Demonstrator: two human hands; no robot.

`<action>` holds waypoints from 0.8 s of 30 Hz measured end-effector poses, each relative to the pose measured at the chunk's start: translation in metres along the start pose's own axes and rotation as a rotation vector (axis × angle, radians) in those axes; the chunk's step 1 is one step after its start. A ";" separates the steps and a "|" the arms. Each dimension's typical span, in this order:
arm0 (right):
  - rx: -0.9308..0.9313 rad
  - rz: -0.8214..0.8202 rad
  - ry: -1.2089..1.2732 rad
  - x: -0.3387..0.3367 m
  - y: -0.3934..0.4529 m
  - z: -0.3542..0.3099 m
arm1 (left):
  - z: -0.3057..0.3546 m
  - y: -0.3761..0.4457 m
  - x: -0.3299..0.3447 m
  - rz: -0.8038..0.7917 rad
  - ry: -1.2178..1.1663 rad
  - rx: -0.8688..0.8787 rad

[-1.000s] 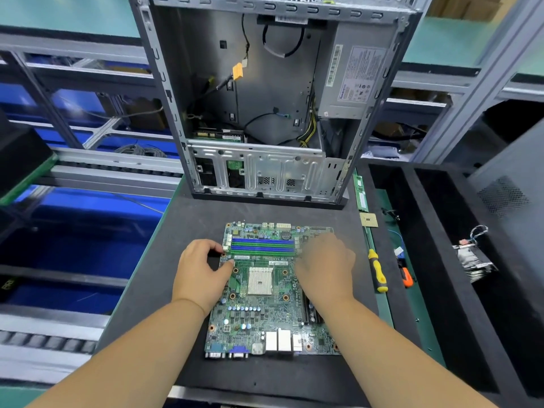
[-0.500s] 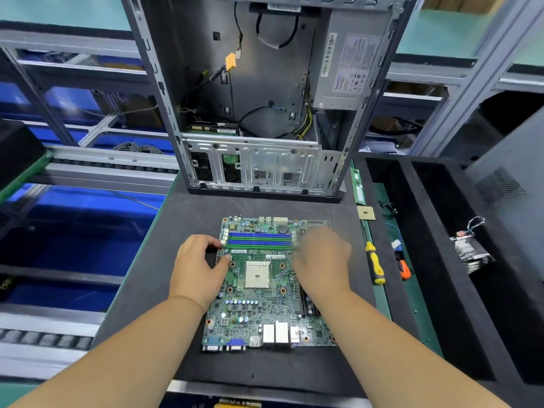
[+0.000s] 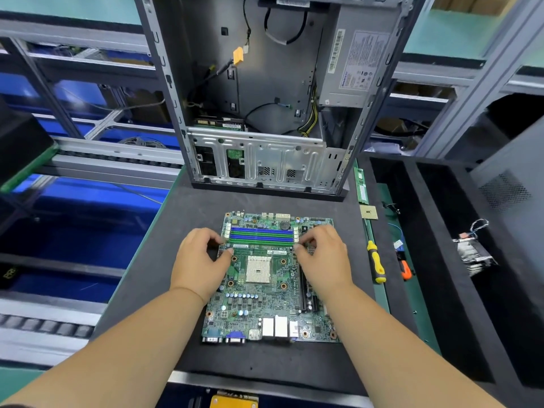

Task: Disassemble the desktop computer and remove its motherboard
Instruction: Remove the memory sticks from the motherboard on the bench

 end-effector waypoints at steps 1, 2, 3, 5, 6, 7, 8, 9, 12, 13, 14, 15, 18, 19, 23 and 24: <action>0.007 -0.001 0.074 -0.002 0.000 0.000 | -0.001 0.000 0.000 0.004 -0.012 -0.018; -0.001 0.010 0.123 -0.004 0.000 -0.001 | -0.002 -0.001 -0.001 0.010 -0.021 -0.032; -0.021 0.028 0.139 -0.007 -0.001 -0.003 | -0.003 -0.001 -0.001 0.015 -0.027 -0.042; -0.075 0.044 0.119 -0.009 -0.003 -0.010 | -0.004 -0.002 -0.001 0.022 -0.047 -0.058; -0.103 0.028 0.107 -0.008 -0.005 -0.016 | -0.004 -0.002 -0.001 0.021 -0.052 -0.062; -0.127 -0.005 0.103 -0.005 -0.006 -0.021 | -0.003 -0.002 -0.001 0.016 -0.050 -0.064; -0.142 -0.050 0.108 0.000 -0.008 -0.026 | -0.003 -0.002 -0.001 0.009 -0.047 -0.067; -0.147 -0.100 0.116 0.005 -0.009 -0.030 | -0.003 -0.001 -0.001 0.002 -0.048 -0.072; -0.135 -0.182 0.134 0.015 -0.012 -0.036 | -0.004 0.001 0.000 -0.017 -0.061 -0.091; -0.133 -0.183 0.137 0.015 -0.013 -0.037 | -0.004 0.001 0.000 -0.021 -0.065 -0.096; -0.136 -0.180 0.136 0.015 -0.014 -0.037 | -0.004 0.001 0.000 -0.023 -0.068 -0.100; -0.144 -0.177 0.130 0.015 -0.015 -0.038 | -0.004 0.001 0.001 -0.025 -0.073 -0.102; -0.183 -0.197 0.082 0.015 -0.018 -0.039 | -0.004 0.002 0.002 -0.030 -0.089 -0.104; -0.201 -0.211 0.057 0.015 -0.020 -0.040 | -0.005 0.002 0.001 -0.027 -0.093 -0.101; -0.260 -0.265 -0.089 0.021 -0.030 -0.040 | -0.005 0.001 -0.001 -0.003 -0.126 -0.094; -0.274 -0.276 -0.133 0.023 -0.032 -0.039 | -0.004 0.001 -0.001 -0.003 -0.129 -0.095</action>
Point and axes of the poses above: each hand's wrist, its own y-axis towards the middle knuckle, its own x-axis out of the palm, z = x × y, the point moved 7 cm from there along y, towards the middle knuckle, and after that the axes turned 7 degrees about -z, right-handed, at the moved point
